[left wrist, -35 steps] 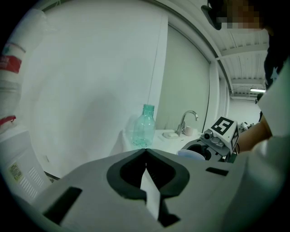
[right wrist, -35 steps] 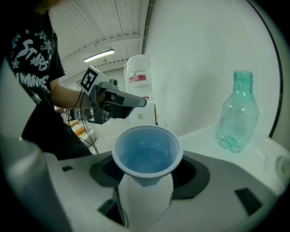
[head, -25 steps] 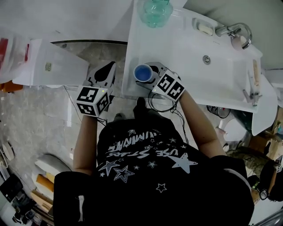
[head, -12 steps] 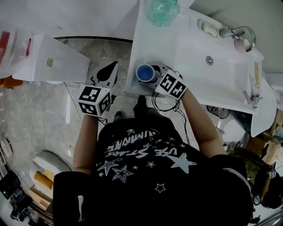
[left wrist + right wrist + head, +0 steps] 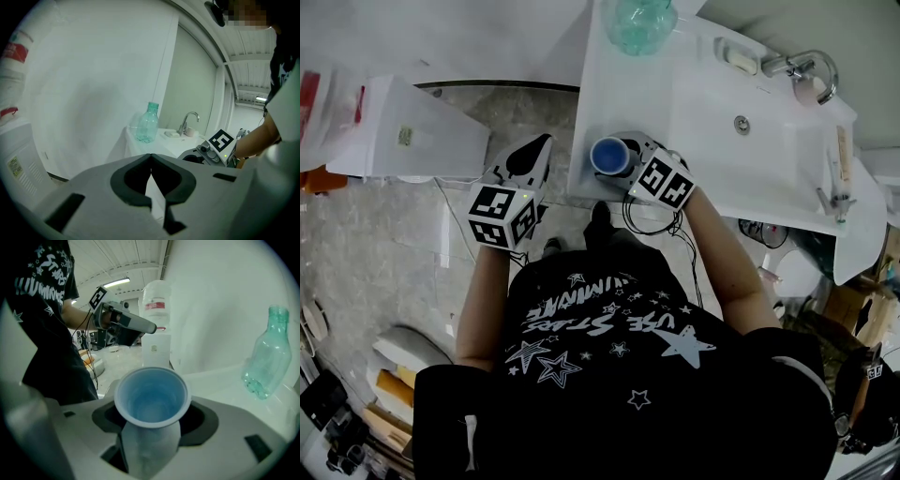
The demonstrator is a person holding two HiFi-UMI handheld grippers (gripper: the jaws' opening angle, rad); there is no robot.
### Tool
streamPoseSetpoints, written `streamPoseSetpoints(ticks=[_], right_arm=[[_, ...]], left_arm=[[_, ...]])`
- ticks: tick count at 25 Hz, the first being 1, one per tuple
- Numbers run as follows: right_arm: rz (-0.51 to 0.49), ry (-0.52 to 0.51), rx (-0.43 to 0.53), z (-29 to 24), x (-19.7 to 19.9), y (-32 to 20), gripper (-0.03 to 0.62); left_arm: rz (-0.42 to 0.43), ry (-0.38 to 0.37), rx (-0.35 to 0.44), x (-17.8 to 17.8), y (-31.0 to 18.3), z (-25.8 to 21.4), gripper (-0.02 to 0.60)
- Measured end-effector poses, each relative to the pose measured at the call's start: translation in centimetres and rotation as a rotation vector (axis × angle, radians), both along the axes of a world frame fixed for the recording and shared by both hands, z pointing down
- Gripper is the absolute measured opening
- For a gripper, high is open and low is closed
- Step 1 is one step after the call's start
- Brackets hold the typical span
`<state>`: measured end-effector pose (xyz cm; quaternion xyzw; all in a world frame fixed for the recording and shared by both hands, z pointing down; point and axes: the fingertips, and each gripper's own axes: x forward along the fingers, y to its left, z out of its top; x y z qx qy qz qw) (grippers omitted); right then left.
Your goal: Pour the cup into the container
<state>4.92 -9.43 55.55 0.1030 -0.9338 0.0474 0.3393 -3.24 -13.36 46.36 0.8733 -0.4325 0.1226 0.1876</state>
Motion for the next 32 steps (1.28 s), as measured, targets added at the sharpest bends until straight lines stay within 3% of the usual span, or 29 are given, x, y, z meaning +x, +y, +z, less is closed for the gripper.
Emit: streamPoseSetpoints(ticks=[9,13,17,27,32], right_arm=[[0.029,0.023,-0.006,0.4,0.0,0.0,0.31],[0.045,0.031,-0.027,0.4,0.2,0.1,0.387],[0.07,0.049,-0.028,0.2,0.8,0.3,0.413],[0.218,0.049,0.027,-2.4,2.9,1.5,0.427],[0.341,0.002,0.074,-5.0,4.0,2.8,0.422]], left_arm=[[0.019,0.001,0.01,-0.3,0.0,-0.3,0.009],[0.026,0.006,0.006,-0.5,-0.1,-0.3,0.009],[0.042,0.025,0.01,-0.5,0.0,-0.5,0.01],[0.121,0.042,0.039,-0.2,1.6,-1.7,0.009],[0.168,0.051,0.056,-0.4,3.3,-2.5,0.009]])
